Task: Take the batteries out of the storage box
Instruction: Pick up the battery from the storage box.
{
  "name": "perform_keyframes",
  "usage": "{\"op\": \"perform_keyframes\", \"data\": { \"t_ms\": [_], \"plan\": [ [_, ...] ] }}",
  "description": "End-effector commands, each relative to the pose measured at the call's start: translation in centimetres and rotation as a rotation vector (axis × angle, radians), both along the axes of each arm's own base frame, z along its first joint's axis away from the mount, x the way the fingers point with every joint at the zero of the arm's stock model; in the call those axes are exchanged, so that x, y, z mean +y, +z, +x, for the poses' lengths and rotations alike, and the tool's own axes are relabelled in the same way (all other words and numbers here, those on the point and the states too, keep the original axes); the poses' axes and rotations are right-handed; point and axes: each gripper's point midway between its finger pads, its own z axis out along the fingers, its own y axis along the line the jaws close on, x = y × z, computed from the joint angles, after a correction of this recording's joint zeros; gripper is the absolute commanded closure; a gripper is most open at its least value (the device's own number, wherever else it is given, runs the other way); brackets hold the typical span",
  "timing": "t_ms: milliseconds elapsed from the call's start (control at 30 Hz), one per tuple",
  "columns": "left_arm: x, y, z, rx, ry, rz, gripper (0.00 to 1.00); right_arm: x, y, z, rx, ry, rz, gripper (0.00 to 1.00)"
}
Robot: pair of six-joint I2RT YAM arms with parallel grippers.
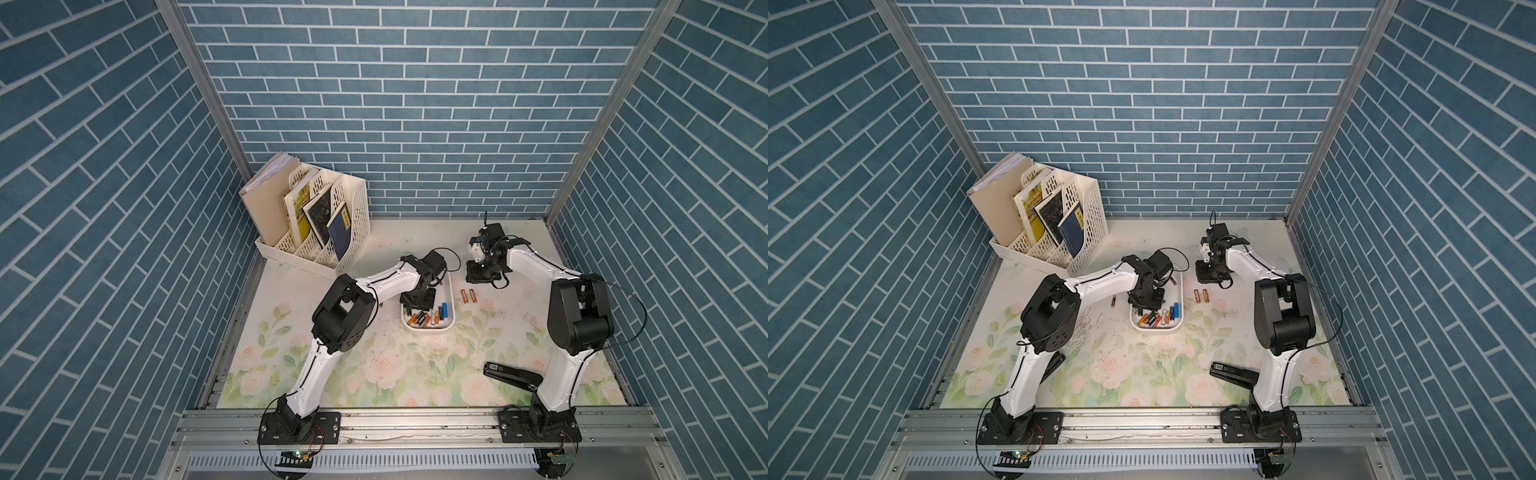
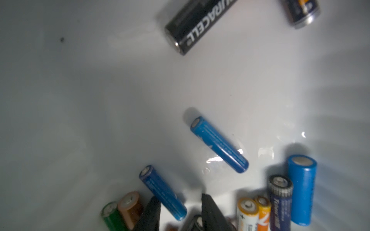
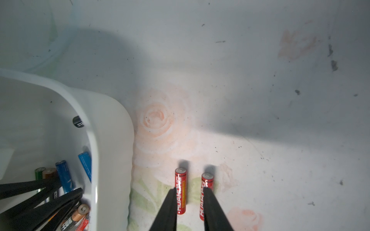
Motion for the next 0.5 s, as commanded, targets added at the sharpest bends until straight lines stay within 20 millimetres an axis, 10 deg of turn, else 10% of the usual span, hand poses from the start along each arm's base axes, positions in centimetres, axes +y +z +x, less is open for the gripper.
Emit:
{"op": "perform_keyframes", "data": {
  "t_ms": [0, 467],
  "plan": [
    [1.0, -1.8, -0.2, 0.037, 0.0, 0.039, 0.61, -0.1, 0.6, 0.0, -0.016, 0.031, 0.002, 0.74],
    [2.0, -2.1, 1.0, 0.028, 0.019, 0.06, 0.63, 0.0, 0.6, 0.3, -0.012, 0.03, 0.002, 0.74]
  ]
}}
